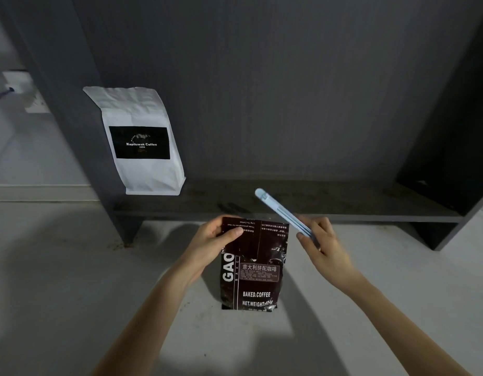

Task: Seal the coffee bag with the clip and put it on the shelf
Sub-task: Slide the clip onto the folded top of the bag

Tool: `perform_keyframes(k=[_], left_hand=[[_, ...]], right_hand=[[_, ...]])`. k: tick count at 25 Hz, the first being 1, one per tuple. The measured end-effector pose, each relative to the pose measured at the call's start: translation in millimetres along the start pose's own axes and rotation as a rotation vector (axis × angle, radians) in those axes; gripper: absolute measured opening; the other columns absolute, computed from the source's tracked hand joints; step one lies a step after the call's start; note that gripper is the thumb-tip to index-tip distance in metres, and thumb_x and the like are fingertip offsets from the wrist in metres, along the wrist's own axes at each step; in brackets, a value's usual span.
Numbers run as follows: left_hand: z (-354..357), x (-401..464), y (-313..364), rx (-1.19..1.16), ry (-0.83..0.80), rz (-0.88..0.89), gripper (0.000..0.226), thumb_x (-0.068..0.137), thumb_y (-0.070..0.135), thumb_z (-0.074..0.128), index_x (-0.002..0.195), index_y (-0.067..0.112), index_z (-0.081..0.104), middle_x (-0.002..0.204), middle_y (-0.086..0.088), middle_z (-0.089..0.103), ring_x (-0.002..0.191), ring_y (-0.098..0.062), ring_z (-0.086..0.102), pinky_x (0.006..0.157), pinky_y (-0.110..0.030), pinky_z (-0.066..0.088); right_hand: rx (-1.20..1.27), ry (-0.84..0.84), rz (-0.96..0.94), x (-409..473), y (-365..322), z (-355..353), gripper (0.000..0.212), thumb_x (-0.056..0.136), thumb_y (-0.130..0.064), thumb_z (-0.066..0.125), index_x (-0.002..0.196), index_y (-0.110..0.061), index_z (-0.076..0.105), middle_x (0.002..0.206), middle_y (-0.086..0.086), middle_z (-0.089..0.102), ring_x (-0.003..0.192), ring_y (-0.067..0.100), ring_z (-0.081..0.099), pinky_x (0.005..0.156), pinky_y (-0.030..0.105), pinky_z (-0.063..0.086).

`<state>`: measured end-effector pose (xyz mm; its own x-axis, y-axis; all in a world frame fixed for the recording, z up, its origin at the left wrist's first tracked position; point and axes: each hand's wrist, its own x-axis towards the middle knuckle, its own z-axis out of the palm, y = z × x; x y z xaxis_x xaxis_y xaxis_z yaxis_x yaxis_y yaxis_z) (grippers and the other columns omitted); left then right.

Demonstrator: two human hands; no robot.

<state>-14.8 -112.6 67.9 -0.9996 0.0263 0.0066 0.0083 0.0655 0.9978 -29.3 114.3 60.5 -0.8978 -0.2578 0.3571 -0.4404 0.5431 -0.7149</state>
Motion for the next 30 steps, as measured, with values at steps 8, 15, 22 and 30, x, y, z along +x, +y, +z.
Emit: perform_keyframes(k=[8, 15, 22, 30], left_hand=[[3.7, -1.0, -2.9, -0.127, -0.004, -0.014, 0.019, 0.081, 0.002, 0.055, 0.092, 0.017, 0.055, 0.088, 0.000, 0.066, 0.071, 0.000, 0.067, 0.061, -0.012, 0.052], [4.6, -5.6, -8.6, -0.150, 0.018, -0.009, 0.022, 0.081, 0.004, 0.057, 0.100, 0.015, 0.055, 0.092, -0.002, 0.068, 0.079, -0.007, 0.068, 0.065, -0.014, 0.053], [6.4, -9.9, -12.6, -0.169, 0.030, -0.037, 0.018, 0.078, 0.011, 0.062, 0.094, 0.019, 0.058, 0.092, 0.000, 0.068, 0.085, -0.010, 0.066, 0.078, -0.025, 0.048], [9.0, -16.0, -15.4, -0.174, 0.021, -0.017, 0.021, 0.077, 0.016, 0.063, 0.098, 0.015, 0.060, 0.096, -0.002, 0.070, 0.095, -0.017, 0.066, 0.086, -0.030, 0.051]], right_hand=[[-0.193, -0.143, -0.166, -0.4, -1.3, -2.2, 0.048, 0.084, -0.025, 0.053, 0.129, -0.013, 0.041, 0.099, -0.003, 0.036, 0.087, 0.001, 0.045, 0.072, 0.001, 0.037], [-0.079, -0.274, -0.109, 1.7, -10.6, -4.3, 0.052, 0.085, -0.032, 0.035, 0.134, -0.015, 0.032, 0.096, -0.009, 0.033, 0.093, -0.001, 0.043, 0.073, 0.001, 0.035], [0.011, -0.191, -0.056, 6.7, -18.5, -2.1, 0.026, 0.085, -0.013, 0.053, 0.110, -0.017, 0.047, 0.103, -0.002, 0.052, 0.092, 0.008, 0.053, 0.073, 0.000, 0.040], [0.337, -0.157, 0.159, 3.2, -34.5, 14.5, 0.022, 0.081, -0.016, 0.061, 0.097, -0.028, 0.052, 0.093, -0.009, 0.058, 0.081, 0.004, 0.056, 0.059, 0.006, 0.046]])
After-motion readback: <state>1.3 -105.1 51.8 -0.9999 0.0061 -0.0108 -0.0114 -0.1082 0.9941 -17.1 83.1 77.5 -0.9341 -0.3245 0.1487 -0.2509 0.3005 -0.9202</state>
